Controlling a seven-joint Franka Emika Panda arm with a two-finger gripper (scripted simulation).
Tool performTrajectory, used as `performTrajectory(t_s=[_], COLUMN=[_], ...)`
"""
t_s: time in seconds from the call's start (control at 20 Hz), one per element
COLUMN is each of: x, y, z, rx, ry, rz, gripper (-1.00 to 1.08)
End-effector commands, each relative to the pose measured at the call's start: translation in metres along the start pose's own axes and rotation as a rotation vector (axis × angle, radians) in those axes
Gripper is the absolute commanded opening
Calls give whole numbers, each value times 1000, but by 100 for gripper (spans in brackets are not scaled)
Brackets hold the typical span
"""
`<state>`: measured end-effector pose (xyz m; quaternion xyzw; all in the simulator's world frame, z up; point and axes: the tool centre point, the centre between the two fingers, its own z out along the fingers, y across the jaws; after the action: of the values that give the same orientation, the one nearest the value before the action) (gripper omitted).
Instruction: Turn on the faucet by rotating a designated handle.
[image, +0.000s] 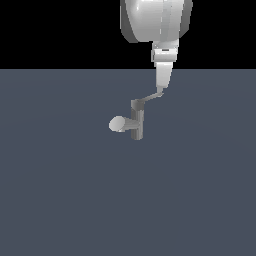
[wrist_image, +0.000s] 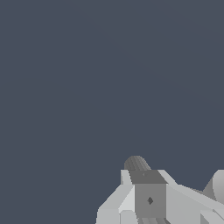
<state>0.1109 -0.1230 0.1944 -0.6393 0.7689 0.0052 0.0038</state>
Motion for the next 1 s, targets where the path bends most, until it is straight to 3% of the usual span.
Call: performTrajectory(t_s=[0.0, 0.45, 0.95], x=[2, 3, 4], y=[-4, -6, 18], z=[7, 13, 13], rx=[3, 3, 3], ry=[7, 12, 12], rz=[25, 42, 42], gripper=[-100, -100, -100])
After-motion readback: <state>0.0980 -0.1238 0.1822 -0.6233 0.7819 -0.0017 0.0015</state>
